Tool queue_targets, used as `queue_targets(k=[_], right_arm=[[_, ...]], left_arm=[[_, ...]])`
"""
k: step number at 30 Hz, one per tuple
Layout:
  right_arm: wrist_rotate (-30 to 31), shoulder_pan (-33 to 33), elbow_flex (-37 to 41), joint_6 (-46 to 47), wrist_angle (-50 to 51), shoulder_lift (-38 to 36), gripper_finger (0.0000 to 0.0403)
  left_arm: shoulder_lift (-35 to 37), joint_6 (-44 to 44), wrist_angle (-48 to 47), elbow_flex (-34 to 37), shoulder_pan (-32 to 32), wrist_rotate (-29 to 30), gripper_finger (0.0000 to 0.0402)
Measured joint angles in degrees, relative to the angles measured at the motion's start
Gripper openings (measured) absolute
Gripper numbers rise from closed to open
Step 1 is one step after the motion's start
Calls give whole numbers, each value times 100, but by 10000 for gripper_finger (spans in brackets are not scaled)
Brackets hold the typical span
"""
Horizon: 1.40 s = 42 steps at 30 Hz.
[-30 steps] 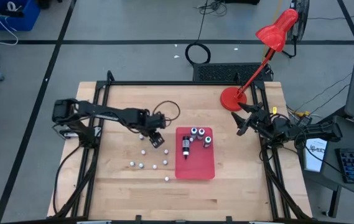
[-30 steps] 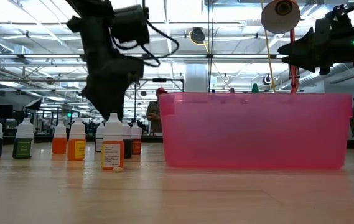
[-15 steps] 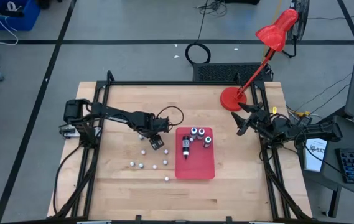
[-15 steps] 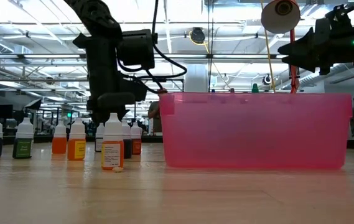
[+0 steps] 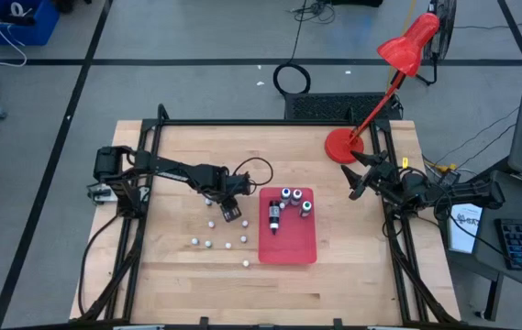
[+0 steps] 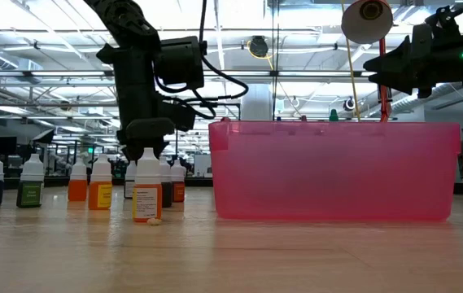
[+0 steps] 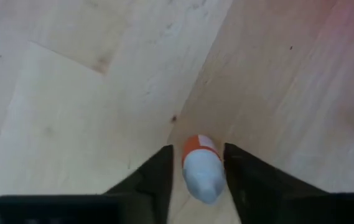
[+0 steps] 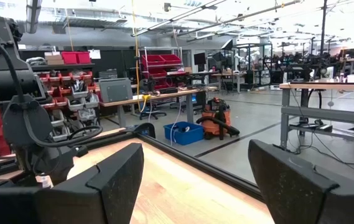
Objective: Pick & Place food coloring
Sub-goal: Put the small yellow food coloring bottle into the red bin
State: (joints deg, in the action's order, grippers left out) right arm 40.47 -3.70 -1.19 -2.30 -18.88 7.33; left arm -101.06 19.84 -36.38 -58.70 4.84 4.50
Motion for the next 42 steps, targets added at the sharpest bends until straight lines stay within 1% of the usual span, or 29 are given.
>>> queue_targets(k=[3, 4, 8, 11, 14, 18, 22, 25, 27, 30, 34, 42], right_arm=[[0, 0, 1, 7, 12, 0, 279], [0, 0, 1, 6, 23, 0, 279], [0, 0, 0, 8, 31, 0, 279], [0, 0, 1, 9, 31, 0, 279], [0, 0, 0, 10, 31, 0, 279], [0, 0, 1, 10, 31, 0, 279], [0, 0, 2, 14, 31, 0, 279], [0, 0, 1, 32, 30, 0, 279], [0, 0, 1, 39, 29, -2, 279], [0, 0, 2, 41, 29, -2, 279], [0, 0, 2, 40, 31, -2, 279], [0, 0, 2, 31, 44, -2, 279]], left_arm=[[2, -63, 1, 0, 0, -67, 74], [4, -103, 4, 0, 0, -101, 66], [54, -219, -67, -19, 0, -127, 66], [247, -341, -322, -276, -17, -129, 66], [376, -589, -774, -869, -79, 25, 66], [390, -1057, -1450, -2083, -180, 333, 66], [85, -1570, -1828, -3129, -251, 501, 66], [-345, -1750, -2034, -3573, -258, 501, 66], [-671, -1920, -2055, -3716, -258, 415, 66], [-1154, -2128, -2034, -3835, -254, 109, 66], [-1624, -2195, -1963, -3910, -273, -93, 66], [-2005, -2244, -1691, -3911, -271, -498, 66]])
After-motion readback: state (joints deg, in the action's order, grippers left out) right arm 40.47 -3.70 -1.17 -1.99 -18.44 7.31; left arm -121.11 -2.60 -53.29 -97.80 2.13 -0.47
